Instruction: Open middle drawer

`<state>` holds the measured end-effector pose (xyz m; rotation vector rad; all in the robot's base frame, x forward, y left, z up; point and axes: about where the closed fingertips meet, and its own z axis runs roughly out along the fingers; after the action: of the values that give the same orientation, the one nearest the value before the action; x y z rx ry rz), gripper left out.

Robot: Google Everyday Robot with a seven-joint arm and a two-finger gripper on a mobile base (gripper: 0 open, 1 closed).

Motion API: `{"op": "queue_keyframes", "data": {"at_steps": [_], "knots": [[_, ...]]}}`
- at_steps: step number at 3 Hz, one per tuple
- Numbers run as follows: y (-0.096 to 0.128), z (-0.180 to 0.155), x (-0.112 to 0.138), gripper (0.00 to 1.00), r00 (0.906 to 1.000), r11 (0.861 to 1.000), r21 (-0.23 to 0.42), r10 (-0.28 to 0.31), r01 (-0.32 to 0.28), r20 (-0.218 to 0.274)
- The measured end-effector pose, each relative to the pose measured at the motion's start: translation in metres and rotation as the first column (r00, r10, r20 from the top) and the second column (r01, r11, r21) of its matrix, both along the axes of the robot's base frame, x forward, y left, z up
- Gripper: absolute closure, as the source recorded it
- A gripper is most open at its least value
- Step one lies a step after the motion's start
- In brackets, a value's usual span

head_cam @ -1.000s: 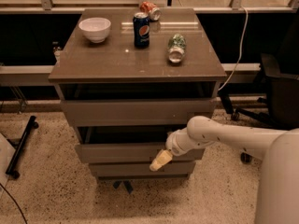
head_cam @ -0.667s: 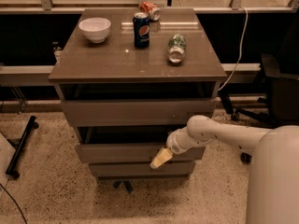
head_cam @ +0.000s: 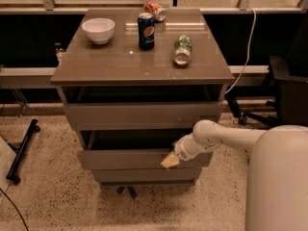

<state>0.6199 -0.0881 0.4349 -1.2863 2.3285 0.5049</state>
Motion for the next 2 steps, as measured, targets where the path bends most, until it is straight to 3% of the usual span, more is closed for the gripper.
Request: {"op": "queue_keyframes", "data": {"at_steps": [2], "knots": [[0.0000, 0.0016, 0.0000, 0.88, 1.0000, 1.000, 0.000, 0.000, 0.000, 0.000]]}}
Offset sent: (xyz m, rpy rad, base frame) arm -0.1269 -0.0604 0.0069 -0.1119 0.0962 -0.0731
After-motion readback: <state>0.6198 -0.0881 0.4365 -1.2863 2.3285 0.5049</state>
